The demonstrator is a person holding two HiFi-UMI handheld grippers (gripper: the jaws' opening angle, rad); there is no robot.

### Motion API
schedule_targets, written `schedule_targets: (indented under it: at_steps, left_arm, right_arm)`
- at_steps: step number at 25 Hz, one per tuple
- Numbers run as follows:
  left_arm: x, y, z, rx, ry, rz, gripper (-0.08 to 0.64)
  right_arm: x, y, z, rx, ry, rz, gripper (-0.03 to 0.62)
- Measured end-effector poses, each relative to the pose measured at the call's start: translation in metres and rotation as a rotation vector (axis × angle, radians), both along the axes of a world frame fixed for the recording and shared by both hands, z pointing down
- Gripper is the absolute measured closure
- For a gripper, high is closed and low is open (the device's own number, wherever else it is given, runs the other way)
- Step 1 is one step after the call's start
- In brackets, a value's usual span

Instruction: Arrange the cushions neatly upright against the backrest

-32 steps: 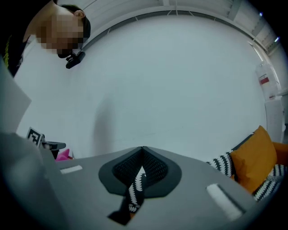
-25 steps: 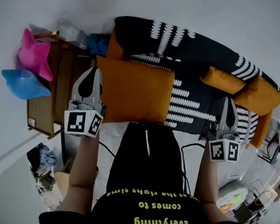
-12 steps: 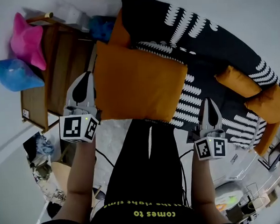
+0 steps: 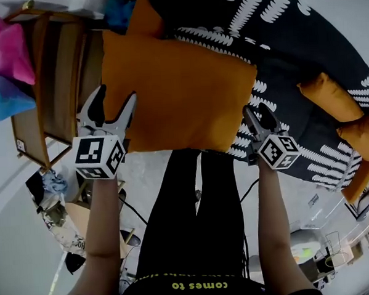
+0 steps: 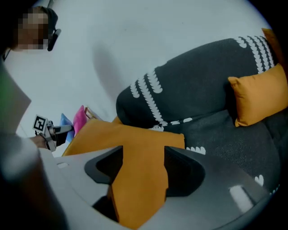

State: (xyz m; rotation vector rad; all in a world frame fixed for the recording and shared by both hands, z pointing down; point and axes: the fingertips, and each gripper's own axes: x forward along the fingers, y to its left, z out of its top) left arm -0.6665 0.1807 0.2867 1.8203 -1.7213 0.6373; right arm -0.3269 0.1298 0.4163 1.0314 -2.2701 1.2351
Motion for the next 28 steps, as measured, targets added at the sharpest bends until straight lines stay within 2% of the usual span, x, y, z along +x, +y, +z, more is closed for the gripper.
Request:
schedule_targets:
  at_steps: [3,6,9,12,18,21,24,28]
  left_arm:
    - [0.000,-0.001,0.019,-0.016,0.003,-0.015,0.150]
    - [-0.003,0.002,0.039,-0.076,-0.012,-0.030,0.056]
    - [-0.008,0.010,0.055,-0.142,-0.050,-0.052,0.020]
    - [-0.006,0.015,0.062,-0.161,-0.048,-0.054,-0.001]
    - [-0.006,0.016,0.083,-0.245,-0.122,-0.066,-0.002]
    - [-0.007,0.014,0.086,-0.241,-0.165,-0.072,0.000]
    - [-0.007,0.014,0.085,-0.237,-0.178,-0.062,0.049]
    - [-0.003,0.016,0.079,-0.248,-0.197,-0.058,0.180]
  right_arm:
    - [0.004,0.007,0.042,-0.044,0.042,-0.050,0.279]
    - [0.005,0.015,0.072,-0.064,0.056,-0.098,0.244]
    - [0.002,0.018,0.092,-0.071,0.050,-0.120,0.212]
    - [-0.009,0.024,0.108,-0.103,0.037,-0.132,0.210]
    - [-0.019,0.026,0.122,-0.129,0.061,-0.123,0.236]
    - [-0.020,0.026,0.118,-0.135,0.071,-0.138,0.291]
    - [-0.026,0.026,0.112,-0.144,0.083,-0.149,0.382]
    - [-0.033,0.029,0.101,-0.122,0.091,-0.150,0.489]
